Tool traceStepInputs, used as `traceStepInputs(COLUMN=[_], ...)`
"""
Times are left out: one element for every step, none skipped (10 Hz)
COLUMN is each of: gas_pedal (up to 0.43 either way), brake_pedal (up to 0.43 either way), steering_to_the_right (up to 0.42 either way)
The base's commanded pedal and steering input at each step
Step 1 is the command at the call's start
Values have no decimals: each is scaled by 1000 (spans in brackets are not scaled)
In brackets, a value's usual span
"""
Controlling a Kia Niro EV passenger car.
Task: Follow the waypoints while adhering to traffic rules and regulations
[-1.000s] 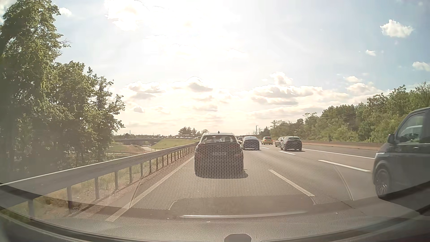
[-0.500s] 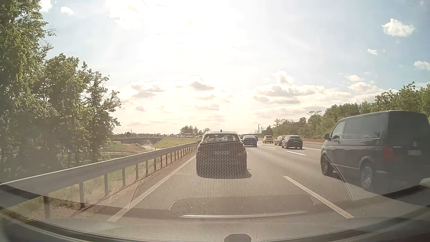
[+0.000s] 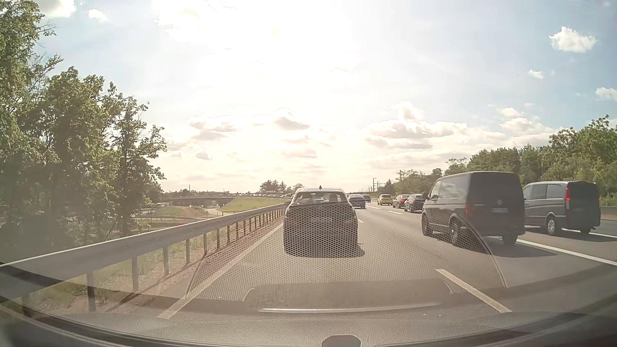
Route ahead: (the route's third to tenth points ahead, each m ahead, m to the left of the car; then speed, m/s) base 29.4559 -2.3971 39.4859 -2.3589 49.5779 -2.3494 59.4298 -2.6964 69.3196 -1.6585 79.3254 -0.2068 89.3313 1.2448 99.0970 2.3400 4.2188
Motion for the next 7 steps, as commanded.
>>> traceStepInputs(gas_pedal=[0, 28, 59, 59, 59, 59, 59], brake_pedal=[0, 0, 0, 0, 0, 0, 0], steering_to_the_right=[-4, -4, -3, -3, -2, 0, 2])
